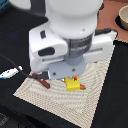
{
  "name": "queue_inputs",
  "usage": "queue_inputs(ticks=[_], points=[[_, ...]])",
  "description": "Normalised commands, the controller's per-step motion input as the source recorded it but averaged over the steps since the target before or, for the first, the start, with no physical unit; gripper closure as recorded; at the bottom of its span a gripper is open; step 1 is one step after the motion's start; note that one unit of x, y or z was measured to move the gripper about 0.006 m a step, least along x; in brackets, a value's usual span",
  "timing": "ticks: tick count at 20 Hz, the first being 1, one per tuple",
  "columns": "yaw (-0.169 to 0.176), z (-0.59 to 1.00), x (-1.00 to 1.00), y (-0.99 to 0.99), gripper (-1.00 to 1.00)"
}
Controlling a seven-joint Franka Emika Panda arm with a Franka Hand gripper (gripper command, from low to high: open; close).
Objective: Interact with the objects in diverse but meaningful ways.
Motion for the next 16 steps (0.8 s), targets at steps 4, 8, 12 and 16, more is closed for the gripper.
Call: queue_inputs(ticks=[4,8,12,16], points=[[0.002,0.00,-0.75,0.35,1.00],[0.007,0.00,-0.83,0.35,1.00],[0.003,-0.02,-0.91,0.39,1.00],[0.000,-0.04,-0.95,0.42,1.00]])
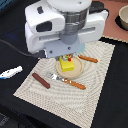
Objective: Interact with the objects in diverse but meaningful ways.
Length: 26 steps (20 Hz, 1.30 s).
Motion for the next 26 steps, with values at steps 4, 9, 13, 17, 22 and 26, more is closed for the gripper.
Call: queue_inputs(ticks=[4,9,13,17,22,26], points=[[0.000,-0.06,-0.94,0.39,1.00],[0.001,-0.07,-0.93,0.38,1.00],[0.000,-0.07,-0.96,0.41,1.00],[0.000,-0.11,-0.98,0.40,1.00],[0.000,-0.21,-0.96,0.34,1.00],[0.000,-0.16,-0.99,0.34,1.00]])
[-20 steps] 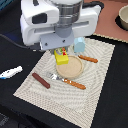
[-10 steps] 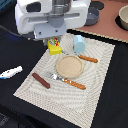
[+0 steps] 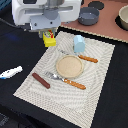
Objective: Interact with the objects in diverse but meaningful ways.
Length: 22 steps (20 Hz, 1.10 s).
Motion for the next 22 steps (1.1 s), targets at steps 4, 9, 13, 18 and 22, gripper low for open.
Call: queue_inputs(ticks=[4,9,13,18,22], points=[[0.000,-0.25,-1.00,0.29,1.00],[0.001,-0.41,-1.00,0.19,1.00],[0.009,-0.63,-0.98,0.08,1.00],[0.003,-0.63,-0.61,-0.04,1.00],[0.000,-0.59,-0.41,-0.07,1.00]])
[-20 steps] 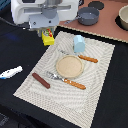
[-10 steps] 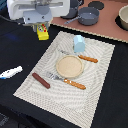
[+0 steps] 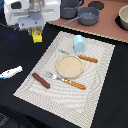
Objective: Interact with the objects in diverse but meaningful ways.
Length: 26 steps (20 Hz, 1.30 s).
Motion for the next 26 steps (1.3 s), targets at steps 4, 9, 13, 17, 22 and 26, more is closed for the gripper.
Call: queue_inputs(ticks=[4,9,13,17,22,26], points=[[0.000,-0.47,-0.17,-0.09,1.00],[0.000,-0.24,0.10,-0.04,1.00],[0.000,-0.27,0.04,-0.01,1.00],[0.000,-0.29,0.00,0.00,1.00],[0.000,-0.24,0.00,0.00,1.00],[0.000,-0.09,-0.01,0.00,-1.00]])
